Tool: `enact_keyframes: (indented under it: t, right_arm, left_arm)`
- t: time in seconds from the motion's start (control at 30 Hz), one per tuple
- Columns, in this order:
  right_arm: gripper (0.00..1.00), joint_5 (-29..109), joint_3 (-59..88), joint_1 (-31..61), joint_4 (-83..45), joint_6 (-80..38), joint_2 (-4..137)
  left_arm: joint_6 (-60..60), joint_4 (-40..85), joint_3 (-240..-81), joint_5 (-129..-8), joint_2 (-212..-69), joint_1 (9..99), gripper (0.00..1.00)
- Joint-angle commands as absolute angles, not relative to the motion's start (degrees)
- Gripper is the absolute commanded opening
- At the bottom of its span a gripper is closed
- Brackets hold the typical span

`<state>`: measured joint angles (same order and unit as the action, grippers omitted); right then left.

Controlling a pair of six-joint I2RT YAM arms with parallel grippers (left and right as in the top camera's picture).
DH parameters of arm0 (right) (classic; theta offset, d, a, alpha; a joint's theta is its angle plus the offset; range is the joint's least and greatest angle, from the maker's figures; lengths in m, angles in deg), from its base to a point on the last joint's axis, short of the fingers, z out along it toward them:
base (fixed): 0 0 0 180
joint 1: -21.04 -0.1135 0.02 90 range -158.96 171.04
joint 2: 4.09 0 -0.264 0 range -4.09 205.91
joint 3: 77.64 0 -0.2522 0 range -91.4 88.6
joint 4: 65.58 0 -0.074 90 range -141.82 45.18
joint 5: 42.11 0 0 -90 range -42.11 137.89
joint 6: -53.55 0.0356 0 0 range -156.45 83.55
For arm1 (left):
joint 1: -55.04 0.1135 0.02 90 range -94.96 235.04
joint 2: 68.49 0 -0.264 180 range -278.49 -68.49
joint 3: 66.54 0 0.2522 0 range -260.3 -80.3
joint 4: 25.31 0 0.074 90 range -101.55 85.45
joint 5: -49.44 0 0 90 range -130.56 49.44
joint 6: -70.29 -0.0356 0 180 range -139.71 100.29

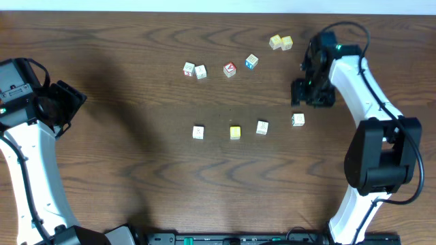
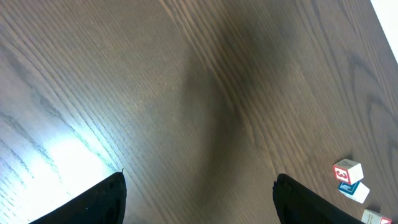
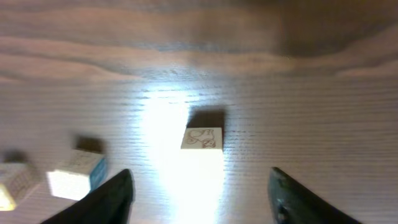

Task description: Lift 4 blocks

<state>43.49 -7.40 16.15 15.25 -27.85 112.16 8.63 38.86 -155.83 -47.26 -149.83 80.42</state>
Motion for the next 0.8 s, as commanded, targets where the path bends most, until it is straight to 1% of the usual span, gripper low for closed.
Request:
enact_keyframes:
  t: [0.0, 0.07, 0.13, 0.23, 0.3, 0.37, 0.43, 0.6, 0.77]
  right_arm:
    - [0.73, 35.62, -12.52, 16.00, 17.32, -28.37, 112.38]
    - [0.70, 28.58, -12.71, 15.67, 17.06, -28.81, 112.38]
    - [0.71, 27.77, -12.23, 14.40, 16.49, -28.37, 112.64]
    - [0.70, 32.19, -11.01, 11.30, 16.49, -25.53, 112.66]
    - [0.69, 37.06, -9.74, 8.50, 16.08, -20.86, 112.66]
    - [0.65, 41.87, -8.12, 5.57, 15.36, -16.33, 112.66]
    - [0.64, 45.98, -6.00, 2.84, 14.37, -11.87, 112.66]
    - [0.59, 47.03, 0.82, -2.43, 10.66, -3.50, 112.66]
    - [0.59, 47.01, 5.41, -4.87, 8.06, 2.40, 112.66]
  left_arm:
    - [8.68, 38.97, -156.18, -46.96, -150.31, 80.62, 0.76]
    - [8.68, 38.97, -156.18, -46.93, -150.31, 80.62, 0.76]
    - [8.68, 38.97, -156.18, -46.93, -150.31, 80.62, 0.76]
    - [8.68, 38.97, -156.18, -46.93, -150.31, 80.62, 0.76]
    - [8.68, 38.97, -156.18, -46.93, -150.31, 80.62, 0.76]
    - [8.68, 38.97, -156.18, -46.96, -150.31, 80.62, 0.76]
    - [8.68, 38.97, -156.18, -46.93, -150.31, 80.62, 0.76]
    - [8.68, 38.97, -156.18, -46.93, -150.31, 80.62, 0.76]
    - [8.68, 38.97, -156.18, -46.93, -150.31, 80.62, 0.76]
